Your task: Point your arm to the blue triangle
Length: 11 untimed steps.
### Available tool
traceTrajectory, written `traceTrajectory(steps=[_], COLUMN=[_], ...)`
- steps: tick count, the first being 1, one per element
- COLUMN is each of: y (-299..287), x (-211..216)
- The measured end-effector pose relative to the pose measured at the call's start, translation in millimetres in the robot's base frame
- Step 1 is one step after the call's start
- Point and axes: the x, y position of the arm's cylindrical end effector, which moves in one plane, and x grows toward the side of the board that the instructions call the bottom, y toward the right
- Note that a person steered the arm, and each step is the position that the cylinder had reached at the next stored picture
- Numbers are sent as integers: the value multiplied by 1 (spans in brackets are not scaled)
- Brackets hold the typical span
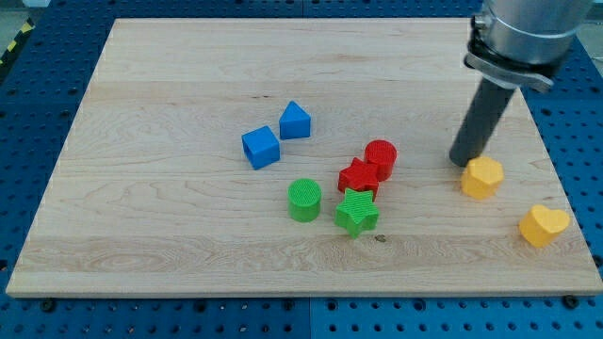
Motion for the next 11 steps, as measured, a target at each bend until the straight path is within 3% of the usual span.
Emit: traceTrajectory(steps=[2,5,6,8,11], y=[29,26,-32,-159,-159], x=[28,-23,-57,-57,-37])
